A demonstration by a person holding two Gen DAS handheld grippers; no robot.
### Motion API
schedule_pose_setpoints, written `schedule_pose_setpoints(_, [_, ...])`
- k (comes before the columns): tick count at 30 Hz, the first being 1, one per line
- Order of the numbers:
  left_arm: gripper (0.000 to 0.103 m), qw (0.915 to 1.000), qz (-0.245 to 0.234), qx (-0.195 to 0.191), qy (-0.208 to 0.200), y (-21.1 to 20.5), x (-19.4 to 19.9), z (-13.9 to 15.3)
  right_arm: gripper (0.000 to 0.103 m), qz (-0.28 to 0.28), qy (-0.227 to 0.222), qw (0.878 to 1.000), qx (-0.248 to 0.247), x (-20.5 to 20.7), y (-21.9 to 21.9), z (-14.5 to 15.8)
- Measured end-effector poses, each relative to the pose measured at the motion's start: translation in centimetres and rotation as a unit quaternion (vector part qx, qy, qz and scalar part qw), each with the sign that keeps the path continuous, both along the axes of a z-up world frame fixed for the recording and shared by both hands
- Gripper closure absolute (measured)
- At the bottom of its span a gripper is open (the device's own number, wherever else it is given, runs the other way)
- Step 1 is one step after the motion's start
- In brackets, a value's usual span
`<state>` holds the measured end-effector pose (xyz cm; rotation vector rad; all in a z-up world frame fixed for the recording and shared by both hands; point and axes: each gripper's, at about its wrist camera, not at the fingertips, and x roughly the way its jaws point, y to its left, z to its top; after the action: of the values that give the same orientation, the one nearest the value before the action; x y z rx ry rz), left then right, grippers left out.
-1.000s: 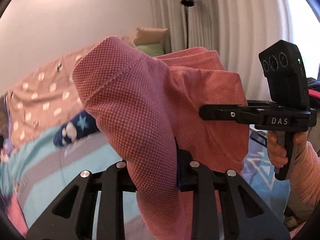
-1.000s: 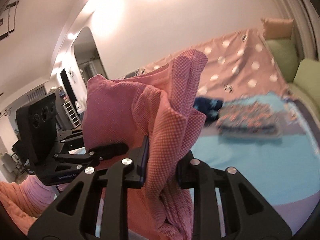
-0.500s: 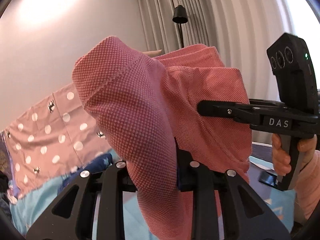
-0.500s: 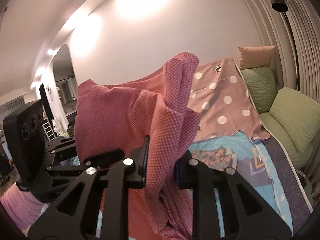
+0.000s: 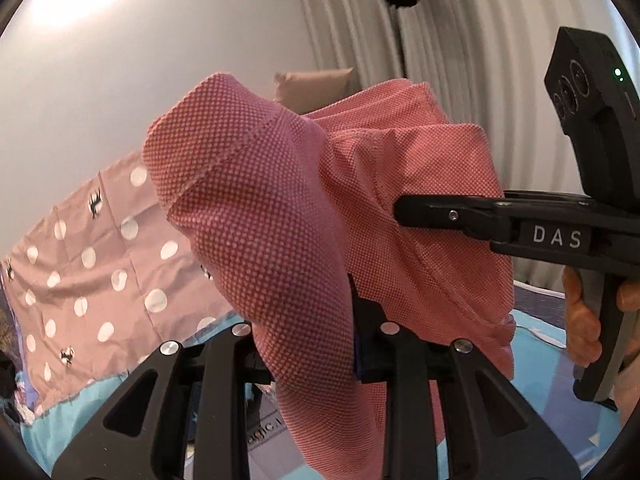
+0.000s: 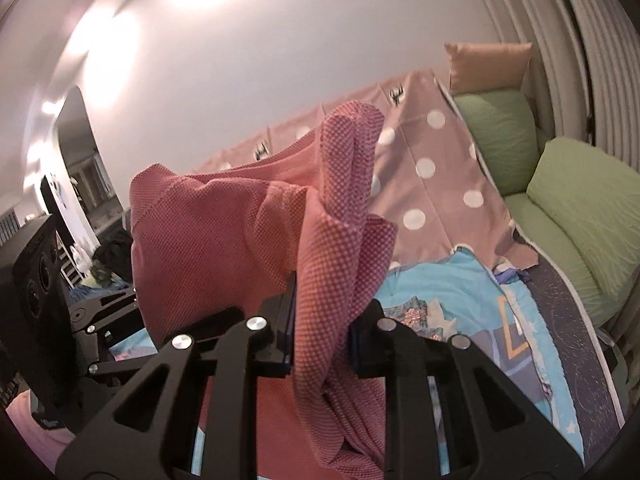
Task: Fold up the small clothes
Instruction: 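Lay the sweater on the folded clothes stack and open both grippers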
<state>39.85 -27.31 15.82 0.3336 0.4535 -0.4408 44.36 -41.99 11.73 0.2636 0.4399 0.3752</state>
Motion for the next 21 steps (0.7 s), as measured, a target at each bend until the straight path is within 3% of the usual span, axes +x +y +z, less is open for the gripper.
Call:
schedule_pose_setpoints(1, [0.067, 0.9998, 0.016, 0.003, 0.006, 0.2, 1.9, -1.1, 0.063, -0.012, 0.013, 1.000, -0.016, 1.7, 0.5, -1.0])
schedule_pose_setpoints(2, [0.059, 0.9992, 0.037, 0.013, 0.012, 0.4, 4.0, -2.4, 0.034, -0.035, 0.029, 0.998, -0.033, 2.9, 1.0, -2.1])
schedule_pose_setpoints(3, [0.033, 0.9977, 0.060, 0.028, 0.017, 0.6, 5.5, -3.6, 0.026, -0.098, 0.055, 0.992, -0.058, 4.7, 1.3, -3.9])
schedule_pose_setpoints(4, [0.023, 0.9914, 0.113, 0.063, 0.019, 1.1, 7.9, -6.1, 0.025, -0.150, 0.073, 0.984, -0.065, 5.5, 1.2, -5.7])
schedule_pose_setpoints(5, [0.023, 0.9866, 0.137, 0.086, 0.018, 1.5, 8.8, -7.6, 0.025, -0.177, 0.093, 0.978, -0.056, 5.8, 0.9, -7.3])
schedule_pose_setpoints(7, [0.023, 0.9762, 0.162, 0.140, 0.039, 2.6, 10.2, -11.5, 0.025, -0.149, 0.113, 0.982, 0.025, 4.6, 0.3, -10.9])
schedule_pose_setpoints(8, [0.023, 0.9755, 0.158, 0.145, 0.050, 3.6, 10.1, -13.1, 0.025, -0.130, 0.118, 0.983, 0.053, 3.1, 0.3, -12.8])
schedule_pose_setpoints(11, [0.023, 0.9800, 0.139, 0.125, 0.068, 6.1, 7.6, -15.4, 0.025, -0.107, 0.115, 0.987, 0.047, -1.6, 0.5, -15.8])
schedule_pose_setpoints(14, [0.023, 0.9845, 0.122, 0.091, 0.087, 8.0, 3.2, -16.2, 0.023, -0.095, 0.107, 0.989, 0.024, -6.8, 1.2, -16.8])
schedule_pose_setpoints(18, [0.009, 0.9920, 0.088, 0.019, 0.089, 9.7, -3.4, -15.8, 0.010, -0.115, 0.059, 0.990, -0.065, -15.3, 3.1, -14.9])
schedule_pose_setpoints(21, [0.002, 0.9943, 0.061, -0.027, 0.083, 10.1, -9.1, -14.8, 0.006, -0.128, 0.037, 0.987, -0.088, -20.3, 4.3, -13.1])
